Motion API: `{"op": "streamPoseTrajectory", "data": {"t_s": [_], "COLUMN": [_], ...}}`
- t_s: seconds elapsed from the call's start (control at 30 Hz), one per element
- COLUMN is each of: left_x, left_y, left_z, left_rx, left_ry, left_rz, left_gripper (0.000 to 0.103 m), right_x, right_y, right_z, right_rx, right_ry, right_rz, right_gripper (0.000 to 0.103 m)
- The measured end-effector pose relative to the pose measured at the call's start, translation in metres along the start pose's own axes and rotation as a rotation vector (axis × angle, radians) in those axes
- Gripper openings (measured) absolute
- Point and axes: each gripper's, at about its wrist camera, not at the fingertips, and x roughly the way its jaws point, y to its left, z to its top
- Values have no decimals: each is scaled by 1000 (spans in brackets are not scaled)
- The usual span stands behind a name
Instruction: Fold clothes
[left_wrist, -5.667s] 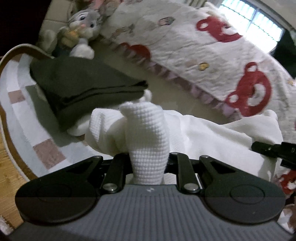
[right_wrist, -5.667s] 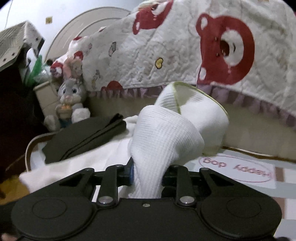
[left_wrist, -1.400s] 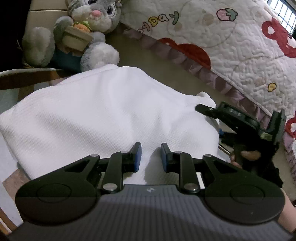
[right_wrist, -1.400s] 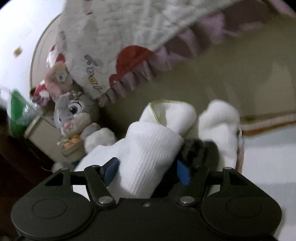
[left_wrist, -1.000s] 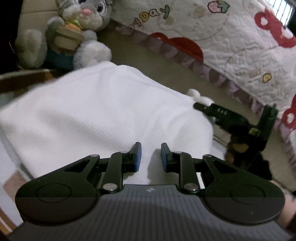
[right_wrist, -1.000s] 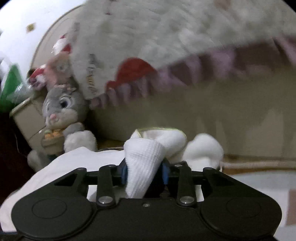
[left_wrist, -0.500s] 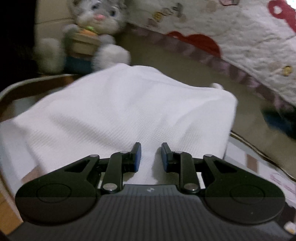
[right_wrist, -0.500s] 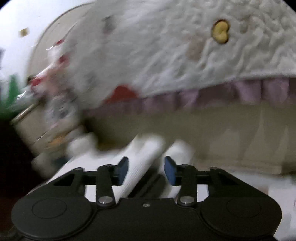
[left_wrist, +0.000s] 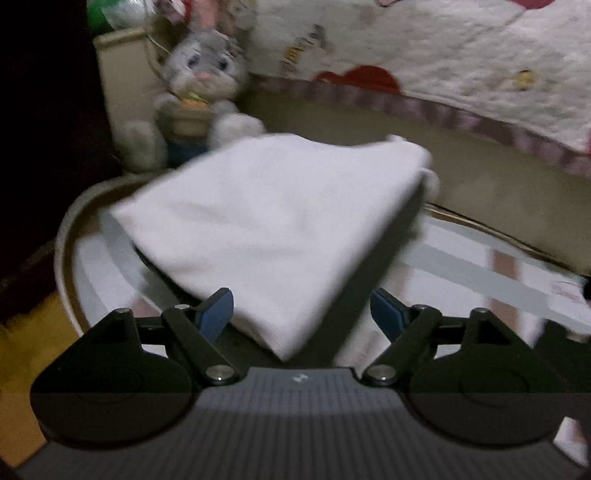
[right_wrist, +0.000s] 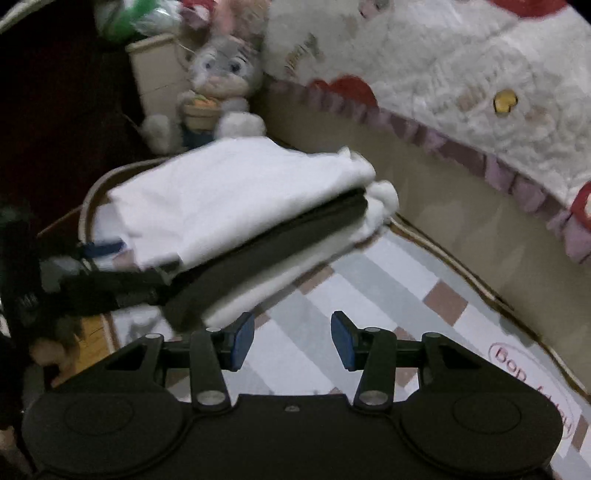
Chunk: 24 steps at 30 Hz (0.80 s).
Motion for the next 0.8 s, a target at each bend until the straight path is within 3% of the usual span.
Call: {"op": "streamPoseTrajectory", "data": {"t_s": [0.03,0.1,0.17,0.33,0.43,0.5,0.67,0.8], "left_x": [-11,-32,-50,-63,-74,-83,-101,-113], "left_y": [2,5,9,-3,-14,-21,-38,-47], "left_z": [-2,-2,-5,-23,-33,-42,-64,-71], "left_rx": [-4,-7,-27,3,8,-9,-13,21], "left_ry": [-15,-42,-60,10,43,67,123,134], "left_rz": [-26,-8,16,38,64,56,137,157], "left_gripper": [82,85,98,103,103,103,103,103], "right_x": [-9,-24,-34,-35,-38,-39,-43,-53], "right_y": [0,-1,-3,2,12,18,33,49], "right_z": [-4,-12,-26,-76,-87,-95,-114,-119], "right_rx": [2,5,15,90,126,150,210,196], "right_ry": [-20,-61,-113,-306,-300,-297,-287,-296], "right_rz": [-4,-14,-38,-130,-112,-101,-71,-70], "right_gripper": [52,54,58,60,62,73,72,73]}}
